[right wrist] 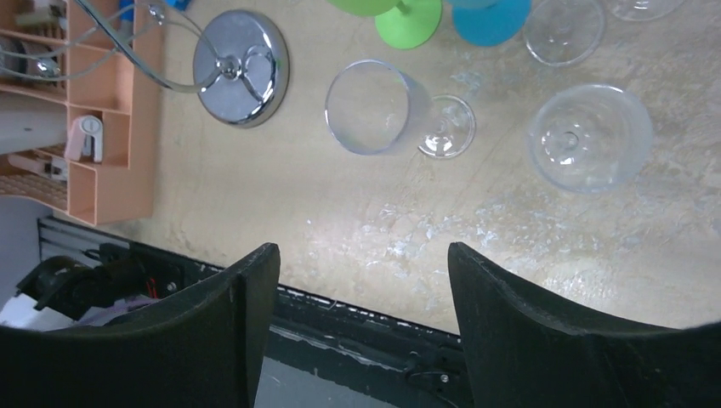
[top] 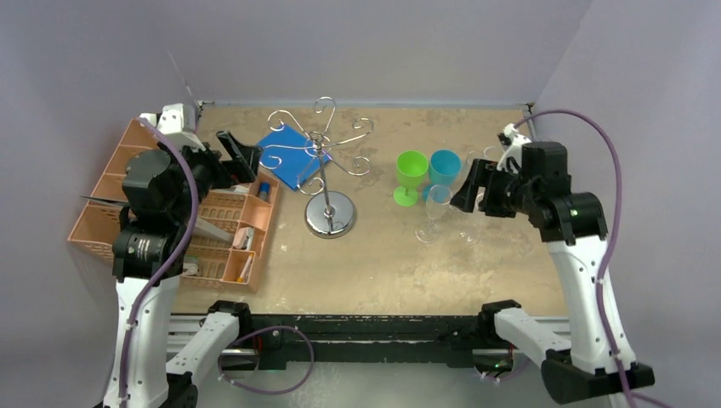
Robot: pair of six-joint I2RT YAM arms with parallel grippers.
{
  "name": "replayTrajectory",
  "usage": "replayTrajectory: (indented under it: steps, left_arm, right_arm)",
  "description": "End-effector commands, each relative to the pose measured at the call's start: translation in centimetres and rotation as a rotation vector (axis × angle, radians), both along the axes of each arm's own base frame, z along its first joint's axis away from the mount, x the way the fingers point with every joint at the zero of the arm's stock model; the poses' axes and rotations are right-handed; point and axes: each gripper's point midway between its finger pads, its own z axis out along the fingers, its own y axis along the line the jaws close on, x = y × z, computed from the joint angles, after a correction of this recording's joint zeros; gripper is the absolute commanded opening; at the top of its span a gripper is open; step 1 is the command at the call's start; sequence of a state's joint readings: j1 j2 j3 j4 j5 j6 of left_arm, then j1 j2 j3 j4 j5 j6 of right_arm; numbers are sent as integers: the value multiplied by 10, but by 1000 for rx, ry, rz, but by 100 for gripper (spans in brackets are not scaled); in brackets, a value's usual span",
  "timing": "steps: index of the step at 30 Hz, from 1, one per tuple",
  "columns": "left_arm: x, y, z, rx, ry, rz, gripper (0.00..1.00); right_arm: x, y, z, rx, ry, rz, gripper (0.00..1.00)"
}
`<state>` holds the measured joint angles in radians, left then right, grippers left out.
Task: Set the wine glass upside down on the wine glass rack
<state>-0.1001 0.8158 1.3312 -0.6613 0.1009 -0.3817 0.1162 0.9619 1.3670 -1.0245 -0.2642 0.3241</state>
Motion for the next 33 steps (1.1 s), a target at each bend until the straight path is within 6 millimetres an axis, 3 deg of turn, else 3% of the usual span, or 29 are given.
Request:
replayTrajectory:
  steps: [1, 7, 10, 15, 21, 29, 33]
  left_arm:
    - [3, -11, 18, -44, -53, -54, 99]
    - [-6, -8, 35, -30, -150, -51, 87]
    - [-10, -9, 39, -33, -161, -55, 86]
    - [-12, -14, 45, -43, -181, -83, 87]
    - [-11, -16, 45, -57, -158, -92, 100]
    - [-14, -26, 42, -53, -164, -153, 95]
    - [-16, -25, 41, -57, -154, -151, 94]
  right_arm:
    - [24, 9, 3, -129, -29, 25, 72]
    - [47, 8, -21, -342, 26, -6, 53]
    - [50, 21, -26, -359, 29, 67, 49]
    - [49, 52, -32, -331, 39, 197, 49]
    - [62, 55, -44, -373, 57, 204, 43]
    - [68, 71, -66, -386, 131, 289, 29]
    - [67, 70, -73, -415, 152, 300, 24]
